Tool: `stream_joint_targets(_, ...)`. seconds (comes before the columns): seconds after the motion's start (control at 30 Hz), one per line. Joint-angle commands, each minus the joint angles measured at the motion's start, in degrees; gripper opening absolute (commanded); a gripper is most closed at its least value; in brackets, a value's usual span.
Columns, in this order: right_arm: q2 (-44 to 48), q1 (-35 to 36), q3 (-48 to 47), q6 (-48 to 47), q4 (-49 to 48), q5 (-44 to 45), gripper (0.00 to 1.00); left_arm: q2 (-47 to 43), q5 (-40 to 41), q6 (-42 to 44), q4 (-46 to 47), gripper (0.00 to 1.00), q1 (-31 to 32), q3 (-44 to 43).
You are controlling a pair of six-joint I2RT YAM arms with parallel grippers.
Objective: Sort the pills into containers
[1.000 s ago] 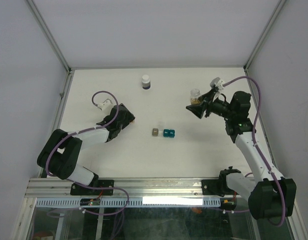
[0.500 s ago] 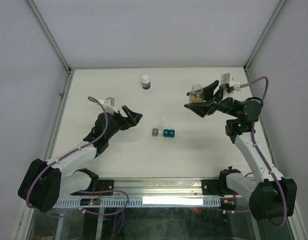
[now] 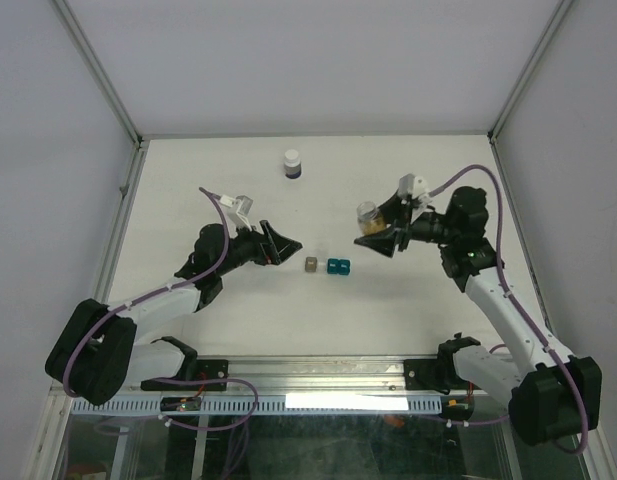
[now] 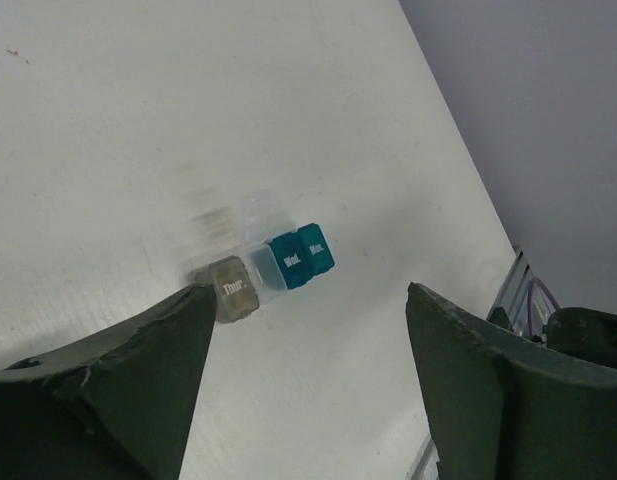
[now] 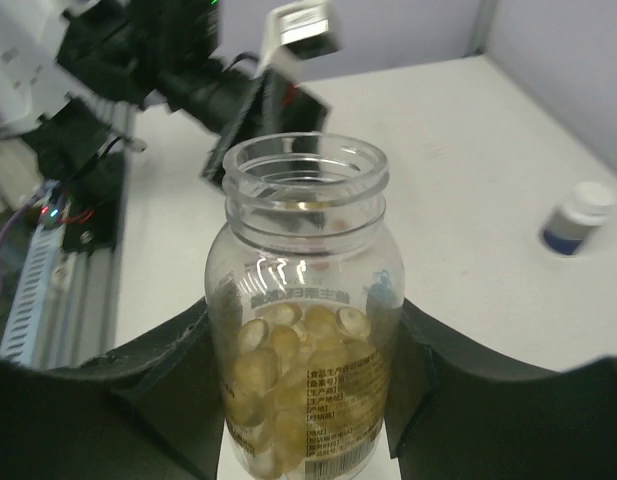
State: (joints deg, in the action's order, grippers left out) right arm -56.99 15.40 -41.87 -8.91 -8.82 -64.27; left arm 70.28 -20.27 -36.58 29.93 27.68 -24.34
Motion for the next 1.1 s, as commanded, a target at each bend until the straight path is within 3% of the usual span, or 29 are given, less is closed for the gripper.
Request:
stream_joint_targets(0.0, 1.2, 4.5, -2.7, -30.7, 28.2, 4.7, 0.00, 4.4, -4.1, 0.4, 0.1, 0.63, -0.1, -3.6)
stream_joint_targets(0.2, -5.5, 5.1, -5.0, -32.6, 32.9, 5.0, 0.00, 15.6, -0.9, 2.4, -5.9, 0.36, 0.0, -10.5)
stream_joint_targets(0.47, -6.2, 5.3, -5.3, -33.6, 35.5, 10.1, 0.00, 26.7, 4.4, 5.0, -13.8, 0.22, 0.3, -20.7)
stream_joint_targets(0.7, -10.3, 6.8, -8.1, -37.2, 40.6, 17.4, 0.00, 29.9, 2.0, 6.0, -14.1, 0.23, 1.5, -21.9)
stream_joint_targets(0.9, -17.0, 10.4, -11.9, -38.7, 42.8, 24.2, 0.00, 22.4, 2.5, 8.9, -5.5, 0.28, 1.1, -14.6)
stream_joint_targets(0.97, -19.8, 10.8, -13.7, -39.6, 44.6, 24.7, 0.00, 18.5, 2.8, 10.0, -2.8, 0.33, 0.9, -11.6)
stream_joint_targets(1.07, -24.6, 11.2, -16.2, -40.8, 46.0, 26.9, 0.00, 10.8, 7.1, 11.9, -0.2, 0.53, 0.9, -6.9)
